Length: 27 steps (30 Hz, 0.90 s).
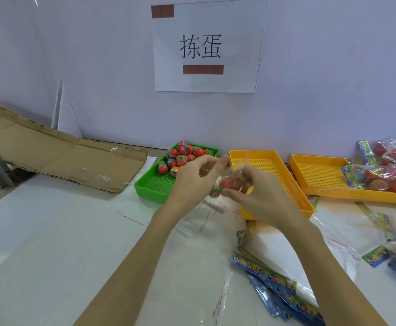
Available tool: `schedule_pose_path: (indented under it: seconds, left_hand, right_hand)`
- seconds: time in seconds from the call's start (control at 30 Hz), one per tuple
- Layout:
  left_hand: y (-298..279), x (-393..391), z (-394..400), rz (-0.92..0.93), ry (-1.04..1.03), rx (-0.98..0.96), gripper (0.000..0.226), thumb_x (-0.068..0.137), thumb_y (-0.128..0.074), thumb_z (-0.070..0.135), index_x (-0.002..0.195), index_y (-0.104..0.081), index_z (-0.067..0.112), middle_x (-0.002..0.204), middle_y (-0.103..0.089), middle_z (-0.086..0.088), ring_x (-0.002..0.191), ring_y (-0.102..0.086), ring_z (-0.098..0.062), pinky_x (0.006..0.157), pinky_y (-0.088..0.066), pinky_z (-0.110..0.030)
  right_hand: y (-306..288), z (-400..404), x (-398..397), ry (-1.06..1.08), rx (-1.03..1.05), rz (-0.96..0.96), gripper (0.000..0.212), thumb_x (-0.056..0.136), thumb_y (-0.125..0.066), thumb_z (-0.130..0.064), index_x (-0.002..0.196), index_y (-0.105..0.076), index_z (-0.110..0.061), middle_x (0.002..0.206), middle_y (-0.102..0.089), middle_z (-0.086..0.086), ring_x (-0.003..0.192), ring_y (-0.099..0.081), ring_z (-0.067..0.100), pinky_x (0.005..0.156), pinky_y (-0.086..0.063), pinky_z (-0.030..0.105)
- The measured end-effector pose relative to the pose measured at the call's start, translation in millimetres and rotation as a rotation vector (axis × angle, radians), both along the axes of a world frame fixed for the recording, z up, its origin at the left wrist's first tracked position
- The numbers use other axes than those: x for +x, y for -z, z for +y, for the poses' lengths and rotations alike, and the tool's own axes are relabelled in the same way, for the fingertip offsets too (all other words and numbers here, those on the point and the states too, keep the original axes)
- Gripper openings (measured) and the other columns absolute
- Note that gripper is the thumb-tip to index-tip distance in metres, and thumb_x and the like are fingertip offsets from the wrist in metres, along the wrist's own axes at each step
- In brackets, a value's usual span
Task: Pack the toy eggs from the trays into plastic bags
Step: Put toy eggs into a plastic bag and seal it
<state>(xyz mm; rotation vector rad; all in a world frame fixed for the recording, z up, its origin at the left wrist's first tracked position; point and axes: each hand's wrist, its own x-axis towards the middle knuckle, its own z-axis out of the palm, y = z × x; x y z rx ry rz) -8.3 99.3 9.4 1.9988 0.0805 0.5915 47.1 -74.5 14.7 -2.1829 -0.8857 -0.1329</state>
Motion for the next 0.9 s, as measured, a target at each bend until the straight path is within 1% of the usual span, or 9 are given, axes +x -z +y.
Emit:
schedule_pose_path:
  seconds: [0.13,0.23,0.27,0.33,0.4,0.57,0.7,0.8,0.9]
  left_hand:
    - [1.0,-1.4,7.7,0.063,0.071,0.007,0.044,0.082,-0.079,0.061,0.116,-0.072,0.034,0.107,-0.073,0.018,0.098,-0.069,0.004,0.082,-0.055,-0.013]
    - [3.8,1.3,7.6,0.044,0.099,-0.207,0.043,0.081,-0.089,0.035,0.12,-0.072,0.03,0.115,-0.073,0.019,0.113,-0.069,-0.006,0.101,-0.055,-0.03]
    - [5.2,1.8,7.3,0.046,0.099,-0.246,0.046,0.081,-0.089,0.029,0.123,-0.07,0.027,0.11,-0.075,0.018,0.108,-0.07,-0.006,0.099,-0.056,-0.03]
    - [9.5,2.3,5.7,0.056,0.115,-0.253,0.05,0.083,-0.088,0.025,0.127,-0.063,0.022,0.078,-0.072,0.027,0.077,-0.068,0.008,0.073,-0.053,-0.01]
    - [12.9,2.6,5.6,0.078,0.144,-0.258,0.048,0.086,-0.086,0.02,0.127,-0.06,0.018,0.063,-0.067,0.026,0.059,-0.063,0.009,0.058,-0.046,-0.005]
    - [7.2,-0.2,0.7,0.082,0.251,-0.372,0.033,0.093,-0.077,0.007,0.123,-0.066,0.015,0.102,-0.081,-0.005,0.097,-0.078,-0.021,0.082,-0.059,-0.023]
    - [8.1,2.6,-8.1,0.042,0.264,-0.591,0.026,0.099,-0.068,0.007,0.124,-0.067,0.013,0.114,-0.077,-0.013,0.105,-0.074,-0.031,0.096,-0.059,-0.042]
    - [10.8,3.8,-15.3,0.066,0.263,-0.701,0.028,0.101,-0.067,0.012,0.129,-0.066,0.008,0.115,-0.076,-0.014,0.104,-0.075,-0.03,0.093,-0.062,-0.046]
    - [13.1,4.3,-22.0,0.063,0.26,-0.821,0.027,0.1,-0.067,0.012,0.126,-0.068,0.002,0.107,-0.076,-0.013,0.096,-0.073,-0.025,0.088,-0.063,-0.04]
  right_hand:
    - [-9.5,-11.1,5.2,0.045,0.217,0.036,0.024,0.087,-0.081,-0.039,0.101,-0.069,-0.024,0.083,-0.07,-0.009,0.077,-0.064,0.009,0.068,-0.053,0.025]
    - [-11.9,-12.3,7.1,0.046,0.319,0.13,0.018,0.092,-0.076,-0.035,0.103,-0.068,-0.024,0.088,-0.073,-0.002,0.083,-0.068,0.015,0.074,-0.057,0.034]
    - [-12.1,-11.9,7.4,0.05,0.309,0.147,0.018,0.093,-0.075,-0.038,0.104,-0.067,-0.026,0.089,-0.073,-0.003,0.084,-0.068,0.014,0.072,-0.057,0.032]
    - [-11.9,-12.0,6.3,0.082,0.222,0.113,0.02,0.093,-0.072,-0.045,0.107,-0.065,-0.031,0.087,-0.07,-0.007,0.079,-0.067,0.009,0.064,-0.053,0.024]
    - [-12.1,-12.9,3.9,0.097,0.154,0.046,0.02,0.092,-0.072,-0.047,0.104,-0.065,-0.033,0.079,-0.067,-0.012,0.074,-0.065,0.005,0.056,-0.049,0.017]
    - [-12.1,-14.8,2.5,0.106,0.074,-0.004,0.023,0.093,-0.07,-0.048,0.102,-0.067,-0.027,0.073,-0.064,-0.008,0.065,-0.058,0.005,0.056,-0.042,0.019]
    - [-13.2,-13.7,2.6,0.086,0.117,0.024,0.02,0.098,-0.064,-0.044,0.1,-0.07,-0.025,0.089,-0.071,-0.004,0.084,-0.065,0.012,0.074,-0.053,0.032]
    - [-12.1,-10.9,2.3,0.06,0.163,0.08,0.023,0.101,-0.062,-0.041,0.09,-0.074,-0.024,0.086,-0.072,-0.007,0.082,-0.065,0.007,0.071,-0.05,0.029]
    - [-8.5,-6.3,0.6,0.094,0.258,0.158,0.023,0.101,-0.066,-0.032,0.09,-0.079,-0.017,0.081,-0.075,-0.002,0.08,-0.07,0.015,0.075,-0.057,0.04]
